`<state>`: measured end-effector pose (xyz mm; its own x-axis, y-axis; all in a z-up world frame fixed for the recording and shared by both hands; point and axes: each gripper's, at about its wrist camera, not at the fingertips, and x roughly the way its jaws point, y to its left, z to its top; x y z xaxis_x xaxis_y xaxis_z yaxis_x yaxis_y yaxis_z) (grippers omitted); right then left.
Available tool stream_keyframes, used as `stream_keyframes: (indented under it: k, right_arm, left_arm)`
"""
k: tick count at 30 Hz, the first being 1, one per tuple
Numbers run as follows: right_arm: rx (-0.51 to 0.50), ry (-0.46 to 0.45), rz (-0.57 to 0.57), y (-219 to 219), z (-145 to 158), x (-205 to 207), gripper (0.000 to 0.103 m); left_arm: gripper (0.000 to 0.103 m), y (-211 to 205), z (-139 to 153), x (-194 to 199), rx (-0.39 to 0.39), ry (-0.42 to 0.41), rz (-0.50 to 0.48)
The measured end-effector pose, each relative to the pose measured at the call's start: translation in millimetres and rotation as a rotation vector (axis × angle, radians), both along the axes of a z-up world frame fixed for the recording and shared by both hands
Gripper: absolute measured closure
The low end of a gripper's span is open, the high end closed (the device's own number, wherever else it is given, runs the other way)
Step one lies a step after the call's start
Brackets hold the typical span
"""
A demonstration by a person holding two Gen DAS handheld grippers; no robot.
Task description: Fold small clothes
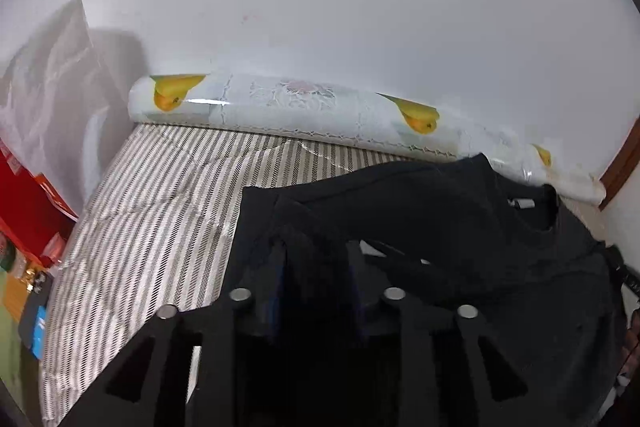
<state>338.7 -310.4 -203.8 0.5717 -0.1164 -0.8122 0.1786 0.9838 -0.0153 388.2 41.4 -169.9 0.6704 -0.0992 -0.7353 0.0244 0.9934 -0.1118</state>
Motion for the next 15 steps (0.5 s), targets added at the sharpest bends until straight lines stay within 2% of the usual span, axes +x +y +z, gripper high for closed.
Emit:
stream_keyframes:
  k: [1, 3, 5, 15]
  right_arm:
    - [-0.010, -0.010, -0.001, 1.1, 2.6, -7.2, 0.064]
    - [-0.016, -0.027, 0.003, 2.1, 6.5, -23.2, 0.059]
    - [-0.018, -0.034, 0.015, 3.2, 10.0, -40.6, 0.057]
    - [-0.002, -0.035, -0.013, -9.6, 28.5, -140.7, 0.052]
  left_arm:
    - [0.067, -0.4, 1.8, -4.9, 0.002, -0.003, -0.001]
    - [0.057, 1.6, 4.8, -14.9, -0.003, -0.006, -0.005]
    - [0.051, 5.0, 7.3, -27.4, -0.002, -0.010, -0.007]
    - [0.046, 43.7, 9.7, -119.3, -0.053, 0.003, 0.012]
